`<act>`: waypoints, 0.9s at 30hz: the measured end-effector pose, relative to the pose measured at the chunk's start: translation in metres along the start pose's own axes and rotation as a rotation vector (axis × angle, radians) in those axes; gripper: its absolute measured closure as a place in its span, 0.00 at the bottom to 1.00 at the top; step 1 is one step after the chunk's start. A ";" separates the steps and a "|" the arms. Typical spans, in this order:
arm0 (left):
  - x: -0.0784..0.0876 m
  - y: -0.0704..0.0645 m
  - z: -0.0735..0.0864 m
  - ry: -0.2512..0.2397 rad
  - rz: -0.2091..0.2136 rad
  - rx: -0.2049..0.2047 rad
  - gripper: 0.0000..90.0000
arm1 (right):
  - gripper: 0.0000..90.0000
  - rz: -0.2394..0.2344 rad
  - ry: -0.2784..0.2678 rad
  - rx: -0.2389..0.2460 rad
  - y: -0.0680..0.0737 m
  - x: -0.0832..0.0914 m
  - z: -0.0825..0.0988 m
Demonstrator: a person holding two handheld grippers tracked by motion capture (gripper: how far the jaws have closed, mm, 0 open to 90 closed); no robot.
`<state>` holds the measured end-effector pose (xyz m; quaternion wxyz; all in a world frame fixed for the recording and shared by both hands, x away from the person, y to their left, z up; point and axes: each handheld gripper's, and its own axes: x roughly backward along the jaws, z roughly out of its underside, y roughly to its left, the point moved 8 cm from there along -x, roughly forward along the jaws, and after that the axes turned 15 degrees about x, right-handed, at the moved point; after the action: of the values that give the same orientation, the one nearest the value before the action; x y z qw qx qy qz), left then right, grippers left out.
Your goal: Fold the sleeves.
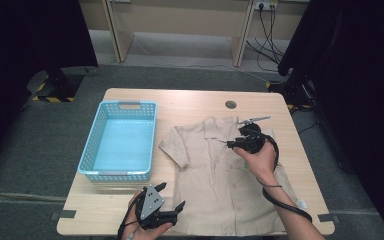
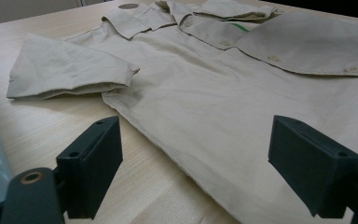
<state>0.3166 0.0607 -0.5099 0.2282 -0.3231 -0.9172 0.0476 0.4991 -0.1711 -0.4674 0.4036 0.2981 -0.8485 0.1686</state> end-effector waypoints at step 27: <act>0.000 -0.001 0.000 0.001 0.001 -0.005 0.19 | 0.64 -0.022 -0.001 0.047 0.026 -0.011 -0.019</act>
<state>0.3163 0.0602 -0.5099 0.2278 -0.3240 -0.9171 0.0451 0.4988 -0.1371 -0.4655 0.3981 0.3170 -0.8410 0.1838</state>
